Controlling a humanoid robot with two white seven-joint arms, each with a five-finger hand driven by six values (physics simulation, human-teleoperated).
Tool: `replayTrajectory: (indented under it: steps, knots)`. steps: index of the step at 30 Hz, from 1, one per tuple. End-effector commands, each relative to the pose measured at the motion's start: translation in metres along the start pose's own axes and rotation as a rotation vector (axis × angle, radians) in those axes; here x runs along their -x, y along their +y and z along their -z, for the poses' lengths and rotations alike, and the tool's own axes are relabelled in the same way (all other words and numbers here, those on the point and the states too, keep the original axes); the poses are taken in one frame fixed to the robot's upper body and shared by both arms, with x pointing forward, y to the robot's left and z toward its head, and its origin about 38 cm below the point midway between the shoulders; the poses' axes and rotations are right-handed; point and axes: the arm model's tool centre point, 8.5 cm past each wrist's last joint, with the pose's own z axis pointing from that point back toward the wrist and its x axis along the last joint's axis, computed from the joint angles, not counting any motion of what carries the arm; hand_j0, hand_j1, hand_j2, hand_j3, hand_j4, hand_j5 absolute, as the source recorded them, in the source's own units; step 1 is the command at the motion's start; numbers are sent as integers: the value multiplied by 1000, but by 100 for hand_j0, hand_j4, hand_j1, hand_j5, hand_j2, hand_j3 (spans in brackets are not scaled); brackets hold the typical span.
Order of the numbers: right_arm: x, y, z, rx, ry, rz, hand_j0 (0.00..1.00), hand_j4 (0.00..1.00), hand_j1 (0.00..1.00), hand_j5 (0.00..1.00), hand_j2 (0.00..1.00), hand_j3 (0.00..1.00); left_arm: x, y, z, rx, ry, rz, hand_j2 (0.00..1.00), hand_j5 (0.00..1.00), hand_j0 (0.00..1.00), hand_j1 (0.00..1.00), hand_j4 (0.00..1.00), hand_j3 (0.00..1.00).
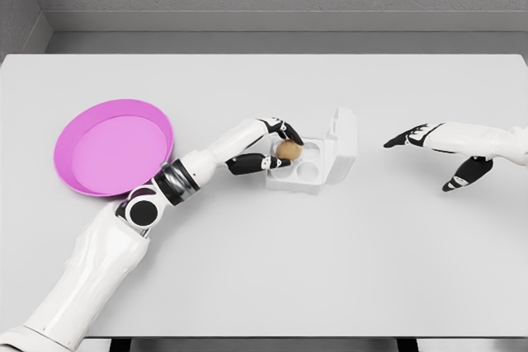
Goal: Pack egg into the box and close the box lid
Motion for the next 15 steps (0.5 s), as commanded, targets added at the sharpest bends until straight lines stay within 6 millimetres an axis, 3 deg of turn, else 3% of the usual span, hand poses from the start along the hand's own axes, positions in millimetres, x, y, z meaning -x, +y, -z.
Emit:
replayTrajectory:
  steps: [1,13,15]
  knots:
    - [0,-1,-1,3,1,4,100,100,100,100,100,100,0,1,0,-7,-1,-7,55,55,55,55,55,55]
    - [0,-1,0,5,-1,5,100,100,100,100,100,100,-5,1,-2,-13,-14,-3,57,57,57,57,57,57]
    - [0,-1,0,5,-1,5,100,100,100,100,100,100,-4,10,-5,-38,-11,4,59,59,59,59,59,59]
